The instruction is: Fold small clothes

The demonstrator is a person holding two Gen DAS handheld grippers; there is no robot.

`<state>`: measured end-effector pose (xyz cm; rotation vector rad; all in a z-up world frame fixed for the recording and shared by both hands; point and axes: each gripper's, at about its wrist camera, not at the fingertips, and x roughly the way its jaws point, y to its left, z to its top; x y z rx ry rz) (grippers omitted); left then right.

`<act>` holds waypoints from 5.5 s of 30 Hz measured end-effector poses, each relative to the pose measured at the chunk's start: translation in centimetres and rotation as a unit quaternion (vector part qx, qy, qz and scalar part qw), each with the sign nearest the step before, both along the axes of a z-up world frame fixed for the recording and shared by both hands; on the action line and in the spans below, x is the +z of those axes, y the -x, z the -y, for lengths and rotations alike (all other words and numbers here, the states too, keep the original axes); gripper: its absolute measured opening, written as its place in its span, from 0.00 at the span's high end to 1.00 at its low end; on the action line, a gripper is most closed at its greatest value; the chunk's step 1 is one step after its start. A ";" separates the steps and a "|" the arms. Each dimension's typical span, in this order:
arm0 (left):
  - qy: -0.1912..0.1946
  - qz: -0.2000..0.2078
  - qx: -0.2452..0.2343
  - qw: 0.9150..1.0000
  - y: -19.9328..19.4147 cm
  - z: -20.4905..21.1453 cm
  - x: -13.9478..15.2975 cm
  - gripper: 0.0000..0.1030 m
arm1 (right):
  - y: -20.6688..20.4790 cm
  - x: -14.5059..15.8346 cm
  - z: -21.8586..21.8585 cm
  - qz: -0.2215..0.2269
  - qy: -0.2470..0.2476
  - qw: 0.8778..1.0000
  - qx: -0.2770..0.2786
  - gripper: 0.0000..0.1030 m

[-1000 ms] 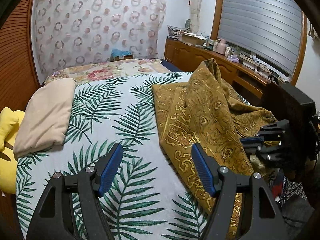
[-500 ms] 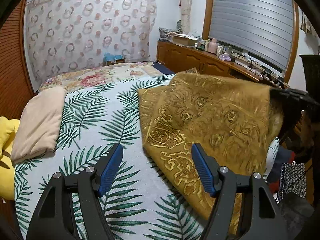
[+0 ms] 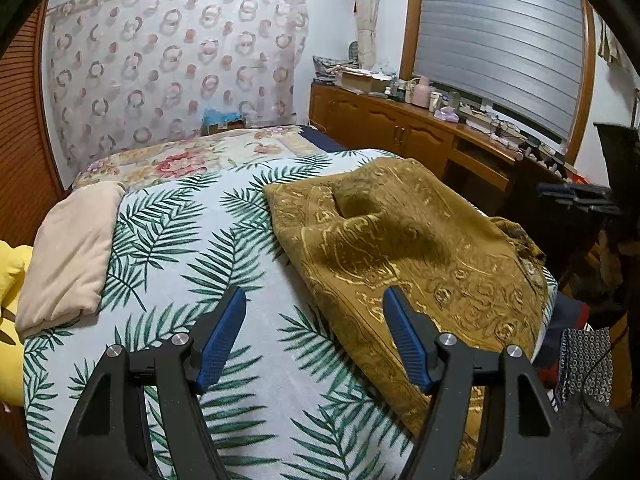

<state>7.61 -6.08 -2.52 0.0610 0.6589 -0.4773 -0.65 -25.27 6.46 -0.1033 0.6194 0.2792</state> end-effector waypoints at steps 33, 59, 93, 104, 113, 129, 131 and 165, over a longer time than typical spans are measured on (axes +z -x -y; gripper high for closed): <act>-0.003 -0.023 -0.019 1.000 -1.0 2.1 -1.8 0.30 | -18.4 0.2 -1.6 -0.044 -0.043 0.998 0.023 0.98; -0.007 -0.032 -0.049 0.998 0.3 4.9 -2.7 0.30 | -4.6 -3.7 6.1 -0.077 0.064 0.995 -0.023 0.43; -0.037 -0.070 -0.077 0.994 1.7 6.8 -4.2 0.30 | 2.4 -2.9 3.9 -0.022 0.056 0.997 -0.058 0.50; -0.025 -0.112 -0.134 0.984 4.3 7.5 -4.8 0.54 | 3.6 -4.3 0.2 -0.038 0.041 0.998 0.006 0.48; 0.020 -0.096 -0.148 0.984 3.7 7.5 -1.4 0.95 | 3.7 -3.9 -0.3 -0.044 0.031 0.998 0.034 0.45; 0.067 -0.041 -0.111 0.991 -5.6 10.4 5.2 0.95 | 4.7 -3.9 -0.7 -0.032 0.028 0.997 0.069 0.27; 0.067 -0.041 -0.101 0.992 -6.4 10.4 5.1 0.95 | 4.1 -4.8 -1.0 -0.039 0.039 0.996 0.067 0.27; 0.026 -0.047 -0.033 0.998 -11.3 5.1 3.5 0.86 | -12.5 0.7 -3.2 -0.009 0.104 0.990 0.092 0.90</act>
